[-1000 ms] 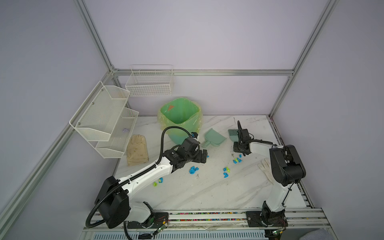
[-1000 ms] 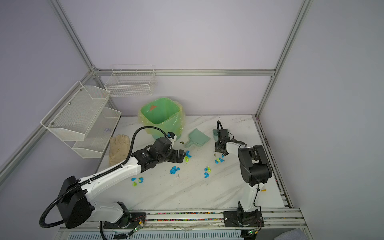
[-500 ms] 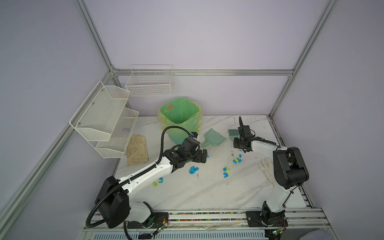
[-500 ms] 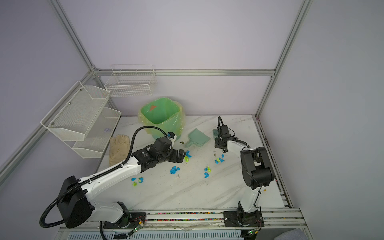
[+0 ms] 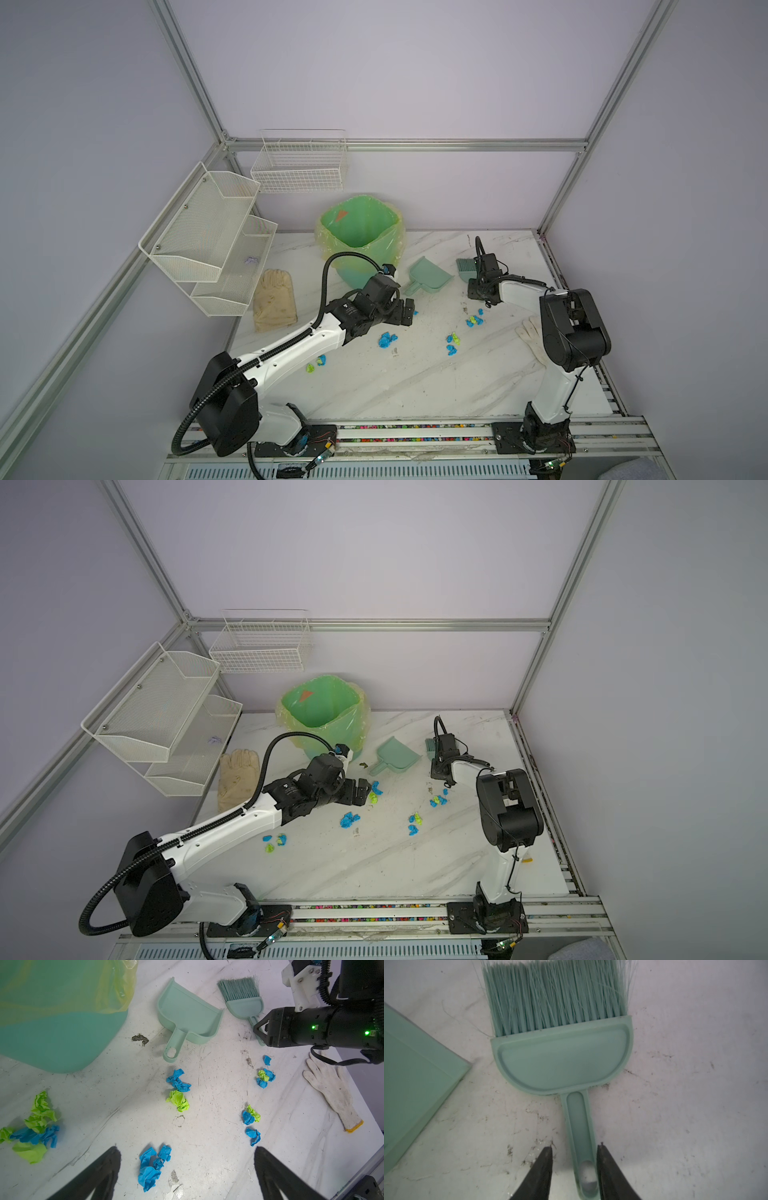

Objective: Sweep away the paper scraps from the table
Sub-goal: 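Close the right gripper on the mint-green brush handle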

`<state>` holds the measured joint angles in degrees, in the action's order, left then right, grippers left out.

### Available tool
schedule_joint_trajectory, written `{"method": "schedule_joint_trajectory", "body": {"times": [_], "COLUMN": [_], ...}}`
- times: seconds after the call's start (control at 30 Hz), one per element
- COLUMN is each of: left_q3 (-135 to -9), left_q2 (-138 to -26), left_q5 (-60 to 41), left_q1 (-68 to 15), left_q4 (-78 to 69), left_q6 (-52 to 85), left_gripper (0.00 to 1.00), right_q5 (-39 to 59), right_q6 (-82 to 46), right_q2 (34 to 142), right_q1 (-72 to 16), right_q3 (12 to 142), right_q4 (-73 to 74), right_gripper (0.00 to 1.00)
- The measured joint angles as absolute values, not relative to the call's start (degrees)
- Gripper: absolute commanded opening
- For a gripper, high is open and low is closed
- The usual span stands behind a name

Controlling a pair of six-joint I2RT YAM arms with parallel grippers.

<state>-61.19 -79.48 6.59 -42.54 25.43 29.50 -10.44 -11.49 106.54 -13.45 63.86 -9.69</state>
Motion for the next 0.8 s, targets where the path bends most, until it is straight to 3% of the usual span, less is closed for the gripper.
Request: {"method": "schedule_joint_trajectory", "body": {"times": [0.33,0.4,0.63,0.8], "left_q3": [-61.21,-61.19,-61.19,-61.21], "left_q2": [-79.48,-79.48,-79.48,-79.5], "left_q5": [6.59,6.59,6.59,6.57], "left_q1": [-42.54,-42.54,-42.54,-42.54], "left_q4": [25.43,25.45,25.52,26.0], "left_q6": [29.58,29.61,30.04,30.57], "left_gripper": [1.0,1.0,1.0,0.99], "right_q5": [-10.83,-10.09,-6.57,-5.74], "right_q6": [-11.6,-11.51,-11.38,-11.35], "right_q2": [108.86,108.92,108.99,108.92], "right_q1": [-12.93,-12.75,-12.4,-12.25], "right_q3": [64.03,64.05,63.99,63.77], "right_q4": [-8.93,-8.58,-7.46,-7.11], "right_gripper": [0.39,0.34,0.02,0.0]}}
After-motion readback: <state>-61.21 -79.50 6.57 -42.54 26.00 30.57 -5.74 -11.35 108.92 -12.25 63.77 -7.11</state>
